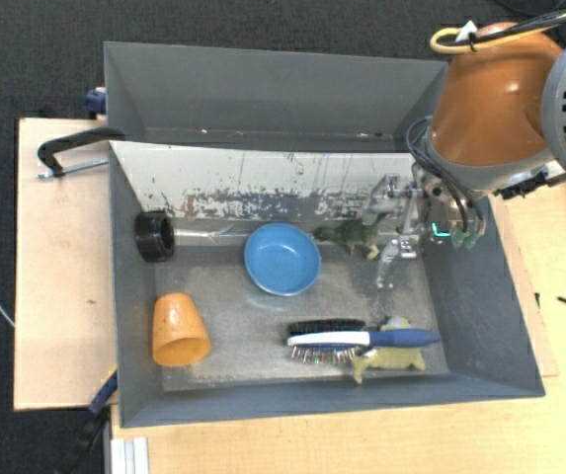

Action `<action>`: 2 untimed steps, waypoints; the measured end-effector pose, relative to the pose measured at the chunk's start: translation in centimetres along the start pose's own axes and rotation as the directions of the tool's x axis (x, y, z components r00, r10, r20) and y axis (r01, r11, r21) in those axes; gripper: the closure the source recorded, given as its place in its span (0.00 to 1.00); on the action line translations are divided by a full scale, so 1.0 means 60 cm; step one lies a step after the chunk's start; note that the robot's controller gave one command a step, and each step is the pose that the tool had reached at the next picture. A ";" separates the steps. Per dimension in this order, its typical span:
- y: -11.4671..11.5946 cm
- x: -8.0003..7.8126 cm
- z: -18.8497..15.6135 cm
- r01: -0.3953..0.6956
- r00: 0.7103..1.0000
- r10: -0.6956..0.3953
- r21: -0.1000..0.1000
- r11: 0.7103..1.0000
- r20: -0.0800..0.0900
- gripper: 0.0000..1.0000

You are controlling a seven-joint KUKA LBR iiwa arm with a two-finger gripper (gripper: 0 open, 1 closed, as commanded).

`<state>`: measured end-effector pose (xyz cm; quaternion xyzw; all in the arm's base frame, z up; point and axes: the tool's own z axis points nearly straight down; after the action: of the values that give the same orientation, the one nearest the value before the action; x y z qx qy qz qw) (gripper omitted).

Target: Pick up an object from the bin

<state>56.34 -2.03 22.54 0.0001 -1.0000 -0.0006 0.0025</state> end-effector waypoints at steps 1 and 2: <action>0.115 0.081 0.195 0.089 0.996 -0.089 -0.004 0.996 -0.007 0.00; 0.109 0.072 0.188 0.085 0.996 -0.085 0.000 0.996 0.011 1.00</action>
Offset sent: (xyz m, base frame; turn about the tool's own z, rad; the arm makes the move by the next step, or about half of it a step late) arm -0.0461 0.0640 -0.1148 -0.0834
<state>51.93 4.54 11.29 0.0425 -0.9991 -0.0011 -0.0029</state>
